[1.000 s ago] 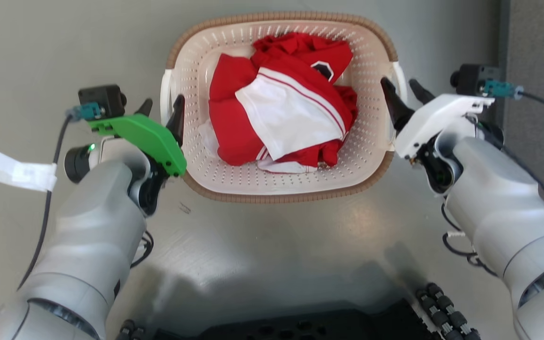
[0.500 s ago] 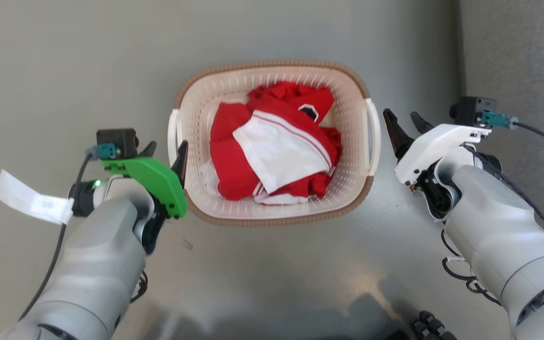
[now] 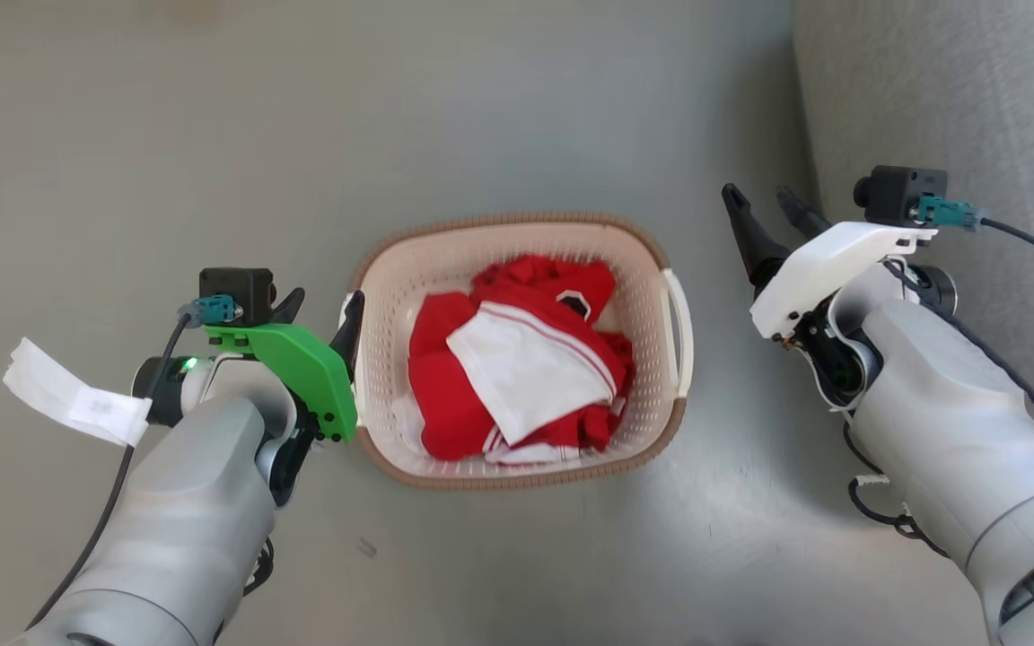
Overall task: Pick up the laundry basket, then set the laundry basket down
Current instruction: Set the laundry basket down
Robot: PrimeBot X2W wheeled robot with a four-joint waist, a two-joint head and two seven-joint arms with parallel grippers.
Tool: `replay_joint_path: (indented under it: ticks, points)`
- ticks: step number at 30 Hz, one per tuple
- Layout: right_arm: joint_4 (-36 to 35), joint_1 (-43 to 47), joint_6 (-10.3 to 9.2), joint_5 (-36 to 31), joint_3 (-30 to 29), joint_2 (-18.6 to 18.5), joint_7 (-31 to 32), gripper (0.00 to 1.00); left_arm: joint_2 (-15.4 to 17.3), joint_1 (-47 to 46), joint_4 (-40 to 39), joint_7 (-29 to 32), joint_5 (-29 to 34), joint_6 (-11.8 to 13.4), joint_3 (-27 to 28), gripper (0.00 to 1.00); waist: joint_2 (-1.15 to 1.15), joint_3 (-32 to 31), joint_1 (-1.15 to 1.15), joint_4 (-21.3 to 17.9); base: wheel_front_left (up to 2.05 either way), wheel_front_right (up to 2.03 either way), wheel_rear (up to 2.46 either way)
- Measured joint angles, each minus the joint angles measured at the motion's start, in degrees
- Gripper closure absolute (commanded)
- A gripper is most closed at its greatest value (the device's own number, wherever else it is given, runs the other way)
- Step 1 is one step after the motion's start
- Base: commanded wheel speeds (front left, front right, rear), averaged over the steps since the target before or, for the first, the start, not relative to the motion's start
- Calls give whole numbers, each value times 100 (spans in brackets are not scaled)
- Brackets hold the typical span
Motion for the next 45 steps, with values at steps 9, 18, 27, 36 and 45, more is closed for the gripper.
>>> replay_joint_path:
  ticks: [9, 18, 27, 36, 45]
  points:
    - [-678, 388, -11, -453, -560, -152, -1, 0, 313, 34, -727, -1, 78, 12, 679, 0, 0, -745, 0, 1, 0, 0, 0]
    - [-1535, 1070, -69, -1007, -1096, -240, -20, 0, 492, 809, -1619, -1, 538, 283, 1386, 0, 0, -1491, 0, 0, 0, 0, 0]
    - [-2216, 1936, -374, -1495, -1655, -404, -26, 0, 488, 1584, -2638, -1, 1237, 561, 1905, 0, 0, -2233, 0, 75, 0, 0, 0]
    - [-3312, 2563, -478, -2171, -2007, -452, -26, 0, 583, 2383, -3826, -2, 1902, 906, 2682, 0, 0, -2728, 0, 263, 0, 0, 0]
    - [-3835, 3113, -572, -2573, -2121, -421, -26, 0, 553, 3141, -4612, -3, 2290, 1003, 3190, 0, 0, -2848, 0, 343, 0, 0, 0]
